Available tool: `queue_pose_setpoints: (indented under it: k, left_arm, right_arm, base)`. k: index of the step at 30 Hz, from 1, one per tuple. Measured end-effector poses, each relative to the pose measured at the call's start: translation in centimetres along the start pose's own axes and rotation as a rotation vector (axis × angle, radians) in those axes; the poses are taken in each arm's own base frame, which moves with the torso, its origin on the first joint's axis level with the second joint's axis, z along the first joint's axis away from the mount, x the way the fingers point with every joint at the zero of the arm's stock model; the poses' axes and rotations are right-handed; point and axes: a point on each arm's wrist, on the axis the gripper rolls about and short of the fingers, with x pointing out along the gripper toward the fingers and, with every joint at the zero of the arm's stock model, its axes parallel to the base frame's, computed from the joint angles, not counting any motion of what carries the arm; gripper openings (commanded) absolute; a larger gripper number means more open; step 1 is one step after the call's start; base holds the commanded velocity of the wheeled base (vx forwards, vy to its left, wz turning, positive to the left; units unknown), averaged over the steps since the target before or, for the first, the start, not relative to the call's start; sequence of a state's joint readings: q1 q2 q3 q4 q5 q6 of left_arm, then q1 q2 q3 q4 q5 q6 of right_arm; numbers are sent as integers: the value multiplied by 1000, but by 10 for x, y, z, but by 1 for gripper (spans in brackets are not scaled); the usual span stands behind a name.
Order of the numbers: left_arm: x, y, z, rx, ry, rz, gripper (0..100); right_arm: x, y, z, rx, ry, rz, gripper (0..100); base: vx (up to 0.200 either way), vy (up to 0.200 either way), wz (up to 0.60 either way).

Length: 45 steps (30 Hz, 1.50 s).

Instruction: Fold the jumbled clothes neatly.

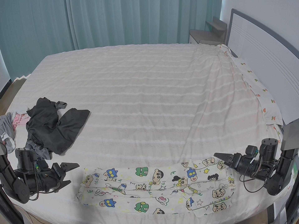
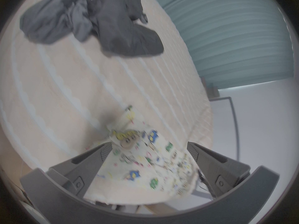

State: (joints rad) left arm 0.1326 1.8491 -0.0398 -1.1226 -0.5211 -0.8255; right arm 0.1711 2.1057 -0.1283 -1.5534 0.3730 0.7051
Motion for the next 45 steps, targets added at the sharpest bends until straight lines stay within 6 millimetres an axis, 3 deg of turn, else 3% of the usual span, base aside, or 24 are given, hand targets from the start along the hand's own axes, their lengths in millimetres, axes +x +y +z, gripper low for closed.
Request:
queue_pose_setpoints:
  k: [6,11,19,28,32,38,45]
  left_arm:
    - [19,-14,-1,53,-142,172,100]
    - [31,-21,-1,39,-77,264,100]
    - [35,-48,3,48,-66,207,100]
    - [30,-55,3,58,-79,176,100]
    - [29,-59,5,64,-93,161,100]
    - [34,-67,17,61,-113,156,100]
    - [49,-84,48,10,-48,220,100]
  right_arm:
    - [-27,17,-1,130,-60,-22,100]
    - [-38,26,-6,168,-57,-23,100]
    - [-53,40,-5,177,-77,9,100]
    - [-62,49,-5,163,-76,33,100]
    - [-63,50,-5,158,-81,40,100]
    - [-64,51,-4,155,-84,47,100]
    - [-64,52,-5,156,-81,48,100]
  base:
    - [0,0,0]
    - [0,0,0]
    - [-150,0,0]
    - [-200,67,0]
    - [0,0,0]
    - [0,0,0]
    - [0,0,0]
